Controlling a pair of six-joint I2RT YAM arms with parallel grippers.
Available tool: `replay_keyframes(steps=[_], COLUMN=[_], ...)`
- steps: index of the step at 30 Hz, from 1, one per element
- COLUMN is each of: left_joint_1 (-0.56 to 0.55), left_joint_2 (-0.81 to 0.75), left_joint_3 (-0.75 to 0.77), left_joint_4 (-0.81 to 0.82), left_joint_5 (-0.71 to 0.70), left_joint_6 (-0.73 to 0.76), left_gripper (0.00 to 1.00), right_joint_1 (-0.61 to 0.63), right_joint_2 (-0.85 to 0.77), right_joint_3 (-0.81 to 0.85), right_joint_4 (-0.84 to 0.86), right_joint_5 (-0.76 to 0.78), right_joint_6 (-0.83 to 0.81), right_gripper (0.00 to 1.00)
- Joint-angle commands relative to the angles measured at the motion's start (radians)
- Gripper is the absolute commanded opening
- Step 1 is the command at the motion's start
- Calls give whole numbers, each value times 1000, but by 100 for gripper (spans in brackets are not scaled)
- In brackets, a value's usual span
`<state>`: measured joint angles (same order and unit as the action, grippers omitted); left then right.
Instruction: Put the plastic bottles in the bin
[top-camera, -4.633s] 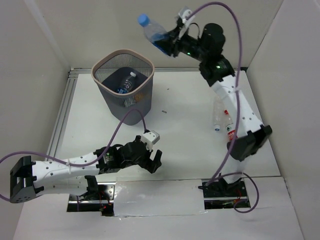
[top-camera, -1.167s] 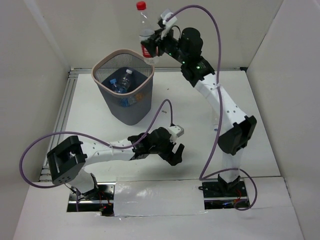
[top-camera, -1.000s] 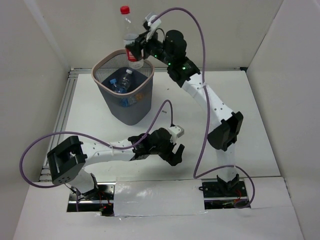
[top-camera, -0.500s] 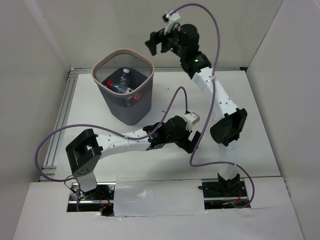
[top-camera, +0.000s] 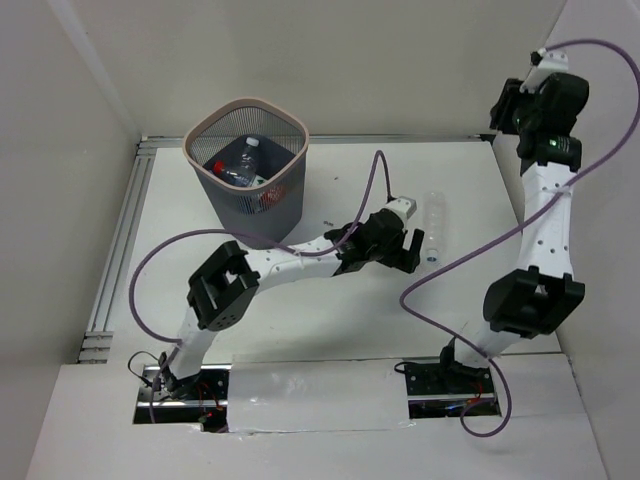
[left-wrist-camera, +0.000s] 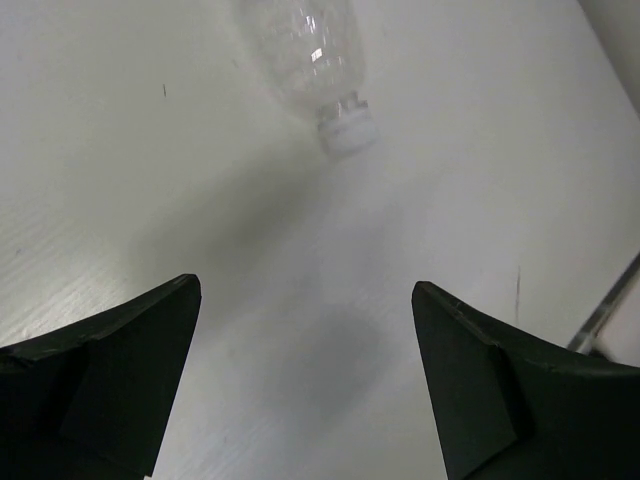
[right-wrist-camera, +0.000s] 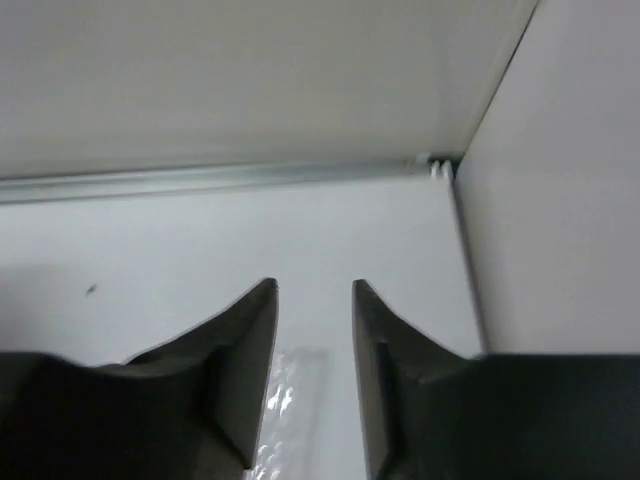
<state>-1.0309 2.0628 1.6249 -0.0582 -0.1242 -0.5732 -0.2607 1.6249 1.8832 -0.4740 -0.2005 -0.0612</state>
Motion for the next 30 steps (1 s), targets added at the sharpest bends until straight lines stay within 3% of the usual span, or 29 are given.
replay_keyframes(steps=[1,4,9,11,18,25,30], left_joint_1=[9,9,28,28,46,43,-20], left_joint_2=[92,163,186,136,-258,-585,-765], left_joint_3=[146,301,348,235,-380,-676,-749], left_joint_4=[8,-75,-133,-103,35,23,-52], left_joint_5=[-74,-112,-132,-132,-65,-65,-118], left_joint_6=[-111,-151,-192,-192,-82,-47,-34], left_gripper=[100,100,100,98,92,92,92], right_joint_1=[-40,-60,-71,-71,0,115,136], right_joint_2=[-133,-160,-149,-114,93,219,286], right_joint_3=[-172,-261,-386,-435,-449,-481,-492], right_joint_4=[-90,-176,-207,-184,-141,-74,-45], right_joint_5=[-122,-169,-227,-275,-332,-173,-5], right_joint_6=[-20,-72,-69,-69,-48,-48,-25], right_gripper=[55,72,79,85,97,97,94])
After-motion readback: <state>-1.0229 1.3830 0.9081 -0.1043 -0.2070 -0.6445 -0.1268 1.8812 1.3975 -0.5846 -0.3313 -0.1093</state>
